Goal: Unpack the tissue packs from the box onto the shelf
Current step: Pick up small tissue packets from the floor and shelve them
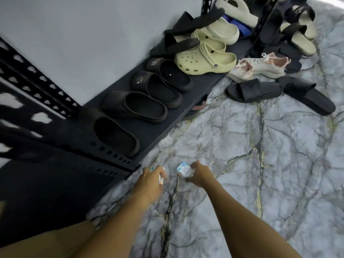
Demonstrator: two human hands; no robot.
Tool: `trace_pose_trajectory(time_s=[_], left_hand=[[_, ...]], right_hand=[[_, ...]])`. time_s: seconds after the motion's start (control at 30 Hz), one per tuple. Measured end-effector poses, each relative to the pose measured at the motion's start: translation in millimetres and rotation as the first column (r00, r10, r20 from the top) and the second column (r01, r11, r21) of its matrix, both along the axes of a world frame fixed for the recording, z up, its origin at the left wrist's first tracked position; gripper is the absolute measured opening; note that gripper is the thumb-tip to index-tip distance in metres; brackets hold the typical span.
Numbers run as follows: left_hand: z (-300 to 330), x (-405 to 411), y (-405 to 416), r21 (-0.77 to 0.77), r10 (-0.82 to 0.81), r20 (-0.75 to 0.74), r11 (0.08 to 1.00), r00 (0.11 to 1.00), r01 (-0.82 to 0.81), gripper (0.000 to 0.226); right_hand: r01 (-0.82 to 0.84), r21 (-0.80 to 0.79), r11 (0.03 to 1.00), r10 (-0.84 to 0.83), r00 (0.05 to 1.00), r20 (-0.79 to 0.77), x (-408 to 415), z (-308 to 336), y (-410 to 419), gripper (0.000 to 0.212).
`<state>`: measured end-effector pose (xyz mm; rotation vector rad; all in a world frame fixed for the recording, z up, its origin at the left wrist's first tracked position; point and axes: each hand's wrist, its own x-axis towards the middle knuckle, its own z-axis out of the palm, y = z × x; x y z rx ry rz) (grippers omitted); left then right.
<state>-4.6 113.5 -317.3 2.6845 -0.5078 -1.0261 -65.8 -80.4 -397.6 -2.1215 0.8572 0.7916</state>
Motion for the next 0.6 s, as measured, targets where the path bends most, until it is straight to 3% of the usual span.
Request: trace_pose_trajectory(time_s=[0.1, 0.17, 0.3, 0.5, 0.6], left_hand=[[46, 2, 10, -0.042, 0.078, -0.030, 0.996, 0.997, -0.079, 0.021], [80, 1, 17, -0.090, 0.120, -0.065, 0.988, 0.991, -0.125, 0.021], [149, -6, 28, -0.210, 0.166, -0.120, 0.959, 0.979, -0.189, 0.026], [261, -38, 77, -0.504, 0.305, -0.155, 0.794, 0.940, -0.341, 0.029], [307, -62, 114, -0.653, 0.415, -0.209, 0.615, 0.885, -0.442, 0.039]], right_hand=[[0.061, 0.153, 0.986, -0.071, 0.995, 0.064, 4, 48, 13, 0.046], [0.169, 0.284, 0.944, -0.225, 0.959, 0.175, 2, 84, 34, 0.032], [0.268, 0.600, 0.754, -0.502, 0.824, 0.263, -9, 165, 70, 0.033], [0.112, 0.792, 0.600, -0.620, 0.691, 0.372, -24, 275, 96, 0.038], [-0.040, 0.806, 0.591, -0.587, 0.664, 0.463, -27, 331, 114, 0.048]])
